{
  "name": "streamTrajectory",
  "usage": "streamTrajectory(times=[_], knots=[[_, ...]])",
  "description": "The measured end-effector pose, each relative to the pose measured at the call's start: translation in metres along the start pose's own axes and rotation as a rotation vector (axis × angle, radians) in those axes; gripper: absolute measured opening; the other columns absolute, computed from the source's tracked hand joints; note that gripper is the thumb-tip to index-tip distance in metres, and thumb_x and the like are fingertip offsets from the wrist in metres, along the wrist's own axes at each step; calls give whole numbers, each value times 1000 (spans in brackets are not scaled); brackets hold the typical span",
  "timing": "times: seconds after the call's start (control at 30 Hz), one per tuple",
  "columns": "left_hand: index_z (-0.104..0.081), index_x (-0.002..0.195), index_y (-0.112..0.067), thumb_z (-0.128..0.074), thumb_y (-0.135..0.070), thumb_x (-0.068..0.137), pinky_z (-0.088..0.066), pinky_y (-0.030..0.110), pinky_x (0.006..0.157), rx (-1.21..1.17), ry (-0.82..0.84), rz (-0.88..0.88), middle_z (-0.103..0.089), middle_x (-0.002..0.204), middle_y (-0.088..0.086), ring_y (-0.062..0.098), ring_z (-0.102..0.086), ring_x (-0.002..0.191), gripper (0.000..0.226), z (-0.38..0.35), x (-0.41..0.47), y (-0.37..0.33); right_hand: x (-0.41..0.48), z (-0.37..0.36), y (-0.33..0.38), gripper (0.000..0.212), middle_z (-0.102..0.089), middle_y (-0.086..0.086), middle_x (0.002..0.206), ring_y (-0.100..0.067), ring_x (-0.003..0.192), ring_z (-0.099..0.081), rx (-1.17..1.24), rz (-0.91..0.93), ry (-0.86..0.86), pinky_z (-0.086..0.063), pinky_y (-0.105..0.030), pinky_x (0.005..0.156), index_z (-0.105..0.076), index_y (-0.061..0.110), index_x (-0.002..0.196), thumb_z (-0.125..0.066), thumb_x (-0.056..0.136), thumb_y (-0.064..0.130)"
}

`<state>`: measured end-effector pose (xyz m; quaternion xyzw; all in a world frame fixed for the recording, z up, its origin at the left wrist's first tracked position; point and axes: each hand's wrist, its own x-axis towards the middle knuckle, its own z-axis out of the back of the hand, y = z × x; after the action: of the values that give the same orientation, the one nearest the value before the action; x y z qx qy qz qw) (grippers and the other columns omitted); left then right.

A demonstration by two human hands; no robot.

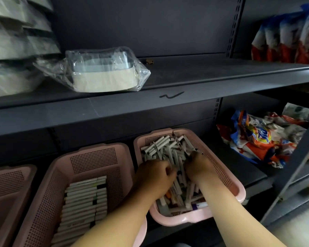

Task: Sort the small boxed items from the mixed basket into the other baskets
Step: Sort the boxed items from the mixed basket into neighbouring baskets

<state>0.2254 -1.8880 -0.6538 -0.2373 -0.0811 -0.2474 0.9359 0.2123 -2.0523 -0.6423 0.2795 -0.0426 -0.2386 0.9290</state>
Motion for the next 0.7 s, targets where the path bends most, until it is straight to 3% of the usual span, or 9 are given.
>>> streamTrajectory(times=[0.13, 0.2, 0.3, 0.4, 0.6, 0.7], knots=[[-66, 88, -28, -62, -34, 89, -51, 26, 68, 38, 39, 42, -66, 88, -9, 12, -62, 81, 8, 0, 1, -1, -4, -1, 3, 23, -65, -3, 108, -23, 98, -64, 18, 42, 27, -54, -37, 85, -59, 18, 118, -52, 98, 25], [-61, 85, -27, -59, -31, 89, -48, 27, 64, 13, 2, 55, -63, 83, -8, 14, -60, 78, 6, 1, 2, -1, -11, -4, 7, 19, -61, 9, 96, -12, 88, -62, 11, 68, 54, -55, -36, 83, -58, 32, 113, -53, 96, 38], [-53, 78, -25, -54, -28, 91, -42, 28, 59, -25, -32, 73, -58, 76, -7, 12, -55, 71, 14, 1, 2, -1, -17, -12, 13, 26, -58, 14, 95, -15, 95, -62, -81, 121, 156, -54, -44, 88, -55, 43, 111, -50, 89, 57], [-54, 81, -22, -52, -29, 91, -47, 33, 61, -36, -47, 74, -58, 74, -4, 13, -55, 70, 12, 0, 3, 0, -17, -13, 15, 25, -61, 11, 94, -15, 92, -63, -147, 133, 235, -54, -44, 88, -57, 43, 110, -56, 89, 55], [-56, 82, -22, -52, -29, 91, -50, 34, 63, -34, -52, 71, -60, 76, -4, 13, -56, 71, 12, -2, 3, 1, -13, -16, 11, 26, -62, 7, 100, -18, 94, -62, -205, 93, 186, -54, -46, 87, -57, 37, 105, -54, 87, 56], [-58, 84, -22, -53, -30, 92, -52, 35, 65, -25, -41, 67, -61, 77, -4, 14, -58, 73, 13, -2, 4, 2, -11, -19, 9, 24, -62, 7, 94, -19, 90, -62, -220, 71, 176, -54, -47, 85, -53, 39, 92, -50, 84, 62]])
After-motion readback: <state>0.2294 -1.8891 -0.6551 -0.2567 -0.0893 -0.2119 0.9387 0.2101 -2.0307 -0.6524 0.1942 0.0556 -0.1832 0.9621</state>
